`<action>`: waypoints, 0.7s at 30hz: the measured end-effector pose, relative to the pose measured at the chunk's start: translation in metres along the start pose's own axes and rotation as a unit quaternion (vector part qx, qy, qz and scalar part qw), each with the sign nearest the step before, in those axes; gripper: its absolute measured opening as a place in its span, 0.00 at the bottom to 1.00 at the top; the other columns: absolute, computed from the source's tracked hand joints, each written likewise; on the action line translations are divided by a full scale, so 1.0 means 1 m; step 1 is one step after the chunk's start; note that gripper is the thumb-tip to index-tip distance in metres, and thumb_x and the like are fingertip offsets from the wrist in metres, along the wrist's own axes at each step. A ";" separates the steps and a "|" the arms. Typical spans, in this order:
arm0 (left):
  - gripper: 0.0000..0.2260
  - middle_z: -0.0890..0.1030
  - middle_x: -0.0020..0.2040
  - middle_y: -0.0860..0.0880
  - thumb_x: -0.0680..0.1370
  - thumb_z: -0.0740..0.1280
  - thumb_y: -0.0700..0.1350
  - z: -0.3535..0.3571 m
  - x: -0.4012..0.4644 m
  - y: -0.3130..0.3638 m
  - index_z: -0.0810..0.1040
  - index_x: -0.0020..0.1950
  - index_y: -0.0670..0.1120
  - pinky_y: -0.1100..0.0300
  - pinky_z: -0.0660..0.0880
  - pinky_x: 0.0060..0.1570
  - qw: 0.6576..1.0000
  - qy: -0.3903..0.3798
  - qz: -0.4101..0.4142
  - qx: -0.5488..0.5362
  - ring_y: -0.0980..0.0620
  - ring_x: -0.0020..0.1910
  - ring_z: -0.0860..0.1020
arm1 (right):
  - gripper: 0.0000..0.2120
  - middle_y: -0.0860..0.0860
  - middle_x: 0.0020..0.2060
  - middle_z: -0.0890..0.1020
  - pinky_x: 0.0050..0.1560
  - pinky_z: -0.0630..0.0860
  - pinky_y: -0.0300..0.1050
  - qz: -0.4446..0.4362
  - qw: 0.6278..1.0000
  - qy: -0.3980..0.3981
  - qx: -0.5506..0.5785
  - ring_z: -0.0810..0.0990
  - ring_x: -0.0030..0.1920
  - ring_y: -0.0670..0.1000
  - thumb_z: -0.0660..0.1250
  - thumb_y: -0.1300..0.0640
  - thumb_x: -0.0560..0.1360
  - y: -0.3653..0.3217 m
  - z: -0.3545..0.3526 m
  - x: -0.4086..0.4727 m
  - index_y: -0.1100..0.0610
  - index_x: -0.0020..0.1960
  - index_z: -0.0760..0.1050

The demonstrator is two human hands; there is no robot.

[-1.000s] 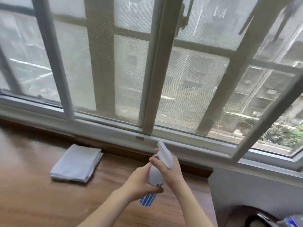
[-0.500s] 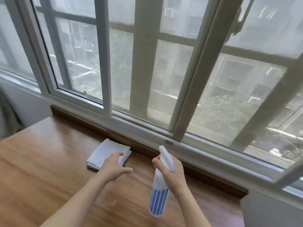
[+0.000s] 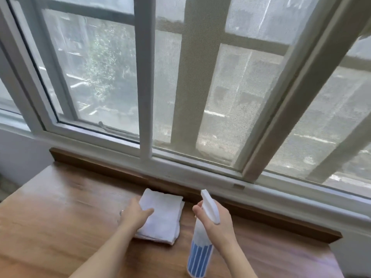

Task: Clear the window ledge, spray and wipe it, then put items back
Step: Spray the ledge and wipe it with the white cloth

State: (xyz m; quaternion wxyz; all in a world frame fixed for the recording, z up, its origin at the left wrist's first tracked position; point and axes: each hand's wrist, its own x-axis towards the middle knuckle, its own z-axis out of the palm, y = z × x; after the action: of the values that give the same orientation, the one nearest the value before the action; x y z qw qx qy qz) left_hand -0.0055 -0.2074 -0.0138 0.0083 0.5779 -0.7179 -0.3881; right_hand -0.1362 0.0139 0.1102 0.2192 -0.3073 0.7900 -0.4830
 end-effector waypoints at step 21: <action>0.11 0.77 0.50 0.49 0.76 0.67 0.38 -0.123 -0.030 -0.030 0.72 0.57 0.46 0.53 0.73 0.47 0.974 0.026 0.121 -0.192 0.49 0.51 0.77 | 0.09 0.46 0.39 0.83 0.44 0.75 0.43 -0.037 0.998 -0.050 -0.006 0.80 0.40 0.45 0.73 0.45 0.74 -0.044 0.069 -0.018 0.50 0.41 0.79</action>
State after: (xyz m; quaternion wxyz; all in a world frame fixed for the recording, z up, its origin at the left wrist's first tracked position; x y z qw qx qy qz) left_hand 0.0852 -0.2504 0.0681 0.1844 0.4839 -0.6944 -0.4996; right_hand -0.0673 -0.0323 0.1206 0.2382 -0.3613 0.7694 -0.4699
